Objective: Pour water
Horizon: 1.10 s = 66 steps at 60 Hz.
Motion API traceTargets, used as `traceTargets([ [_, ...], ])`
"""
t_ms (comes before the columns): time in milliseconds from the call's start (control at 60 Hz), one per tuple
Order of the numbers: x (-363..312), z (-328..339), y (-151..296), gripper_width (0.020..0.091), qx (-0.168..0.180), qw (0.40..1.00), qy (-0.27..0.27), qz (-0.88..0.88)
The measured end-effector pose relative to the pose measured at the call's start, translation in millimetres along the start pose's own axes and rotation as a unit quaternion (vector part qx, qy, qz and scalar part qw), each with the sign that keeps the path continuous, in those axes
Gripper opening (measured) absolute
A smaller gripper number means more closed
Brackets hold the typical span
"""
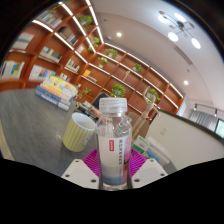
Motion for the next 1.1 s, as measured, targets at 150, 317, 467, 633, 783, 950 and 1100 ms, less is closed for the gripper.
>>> traceTargets([
  [150,52,-35,-12,0.0350,-0.022,0.972,-0.052,0.230],
  [317,77,-64,6,0.0353,-0.027,0.914,-0.073,0.398],
  [467,82,-82,31,0.0352,-0.016,0.837,-0.103,0.537],
  [633,75,-87,67,0.0353,0.025,0.708,-0.153,0.689],
  [783,68,-90,79,0.0353,0.024,0.665,-0.165,0.728],
  [950,65,-91,81,0.0354,0.025,0.657,-0.166,0.735],
  [1100,71,-88,69,0.0353,0.017,0.717,-0.150,0.681],
])
Point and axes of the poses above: the point between the fingertips, and its own axes, seen from behind it with the camera up: x to the right, y up, z backward, against the way the camera looks, the point moved 5 cm from there along z, backward, against the way the camera looks, and after that the axes turned 13 degrees about z, right-handed, at the moved point
